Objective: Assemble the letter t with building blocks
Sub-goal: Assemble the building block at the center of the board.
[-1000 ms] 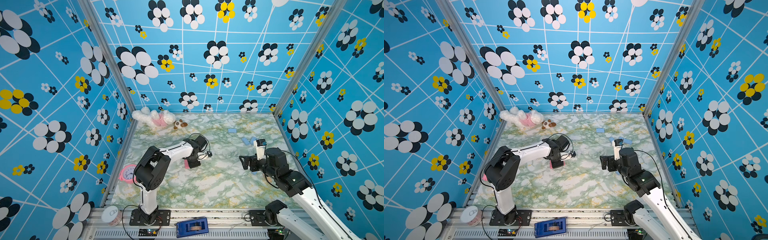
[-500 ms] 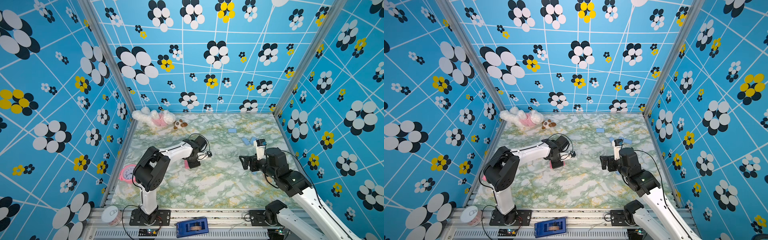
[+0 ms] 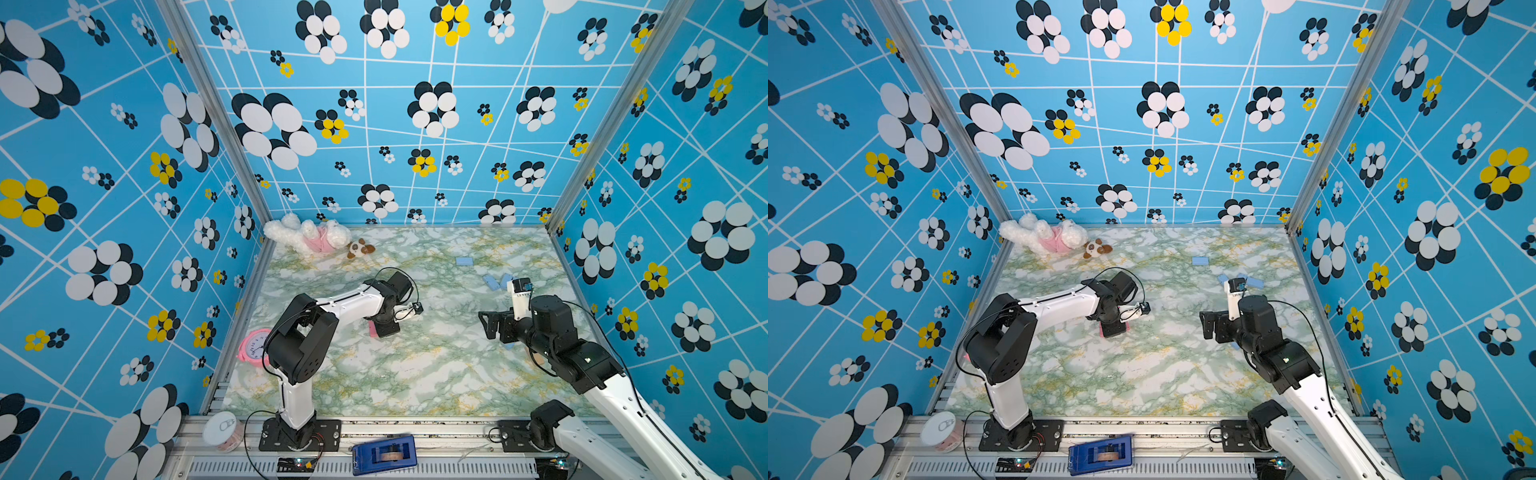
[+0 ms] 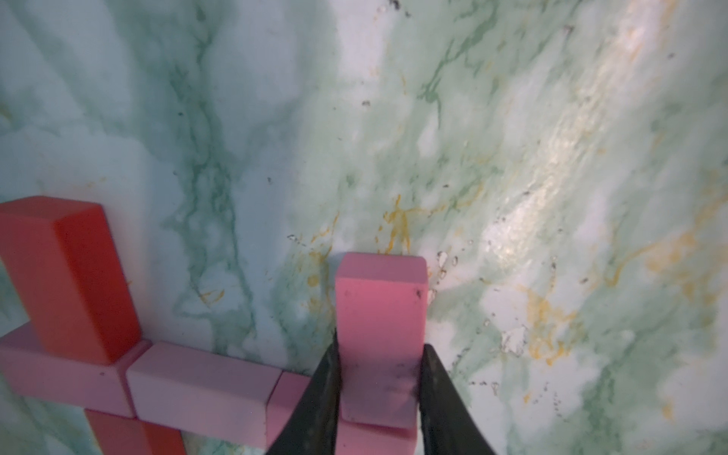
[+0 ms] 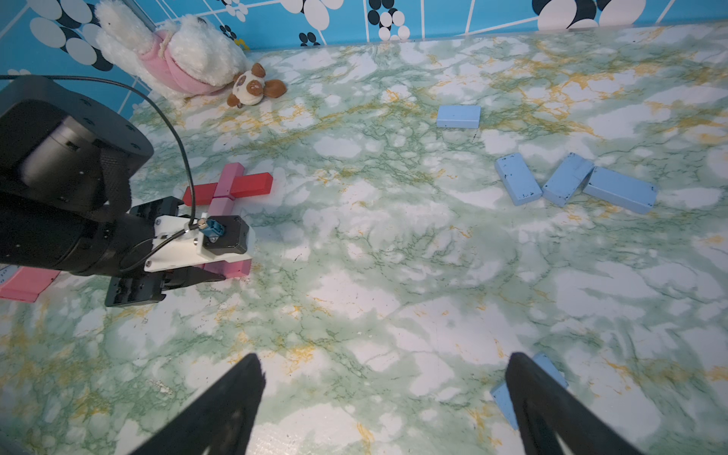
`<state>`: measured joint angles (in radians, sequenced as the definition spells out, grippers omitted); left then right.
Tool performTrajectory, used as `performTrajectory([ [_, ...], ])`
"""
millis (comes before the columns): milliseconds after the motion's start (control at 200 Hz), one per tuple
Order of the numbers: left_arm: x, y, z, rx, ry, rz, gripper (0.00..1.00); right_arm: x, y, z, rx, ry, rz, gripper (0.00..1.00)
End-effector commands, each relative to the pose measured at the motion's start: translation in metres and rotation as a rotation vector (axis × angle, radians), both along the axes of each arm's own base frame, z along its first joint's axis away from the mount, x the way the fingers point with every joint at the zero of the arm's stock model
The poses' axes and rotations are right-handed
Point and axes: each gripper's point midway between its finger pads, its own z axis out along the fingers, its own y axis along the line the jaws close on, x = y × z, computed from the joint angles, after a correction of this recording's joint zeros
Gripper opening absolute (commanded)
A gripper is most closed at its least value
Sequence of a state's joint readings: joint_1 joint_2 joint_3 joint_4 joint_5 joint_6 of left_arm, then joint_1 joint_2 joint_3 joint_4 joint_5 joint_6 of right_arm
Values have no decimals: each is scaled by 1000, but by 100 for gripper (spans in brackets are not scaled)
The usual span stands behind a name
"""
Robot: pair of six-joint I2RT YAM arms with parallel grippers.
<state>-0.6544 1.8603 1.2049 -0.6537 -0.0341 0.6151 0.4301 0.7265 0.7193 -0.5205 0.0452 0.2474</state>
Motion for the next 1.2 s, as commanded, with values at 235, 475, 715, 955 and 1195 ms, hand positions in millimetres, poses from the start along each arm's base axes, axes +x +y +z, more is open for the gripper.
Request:
performTrajectory([
  [235, -14, 30, -12, 90, 53, 22, 36, 0, 4, 6, 4, -15, 20, 99],
  [475, -14, 29, -11, 89, 50, 23, 40, 0, 4, 5, 2, -16, 20, 99],
  [715, -12, 20, -7, 74, 36, 24, 46, 1, 5, 6, 5, -18, 21, 99],
  [955, -8, 4, 29, -28, -64, 28, 54, 2, 5, 5, 1, -18, 21, 99],
  [1195, 2, 3, 98, -269, -223, 227, 56, 2, 4, 5, 0, -18, 20, 99],
])
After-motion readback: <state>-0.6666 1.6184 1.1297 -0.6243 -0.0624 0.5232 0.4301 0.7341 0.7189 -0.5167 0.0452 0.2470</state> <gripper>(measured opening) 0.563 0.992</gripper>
